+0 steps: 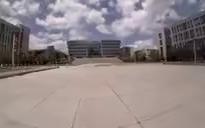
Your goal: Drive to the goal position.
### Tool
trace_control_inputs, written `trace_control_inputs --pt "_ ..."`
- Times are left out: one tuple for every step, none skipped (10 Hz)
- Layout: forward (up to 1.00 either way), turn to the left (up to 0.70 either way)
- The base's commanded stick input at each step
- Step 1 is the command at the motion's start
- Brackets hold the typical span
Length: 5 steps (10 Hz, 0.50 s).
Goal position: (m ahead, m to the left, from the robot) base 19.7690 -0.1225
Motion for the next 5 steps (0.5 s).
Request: trace_control_inputs --pt "0.70 0.00" --pt "0.70 0.00" --pt "0.70 0.00" --pt "0.70 0.00" --pt "0.70 0.00"
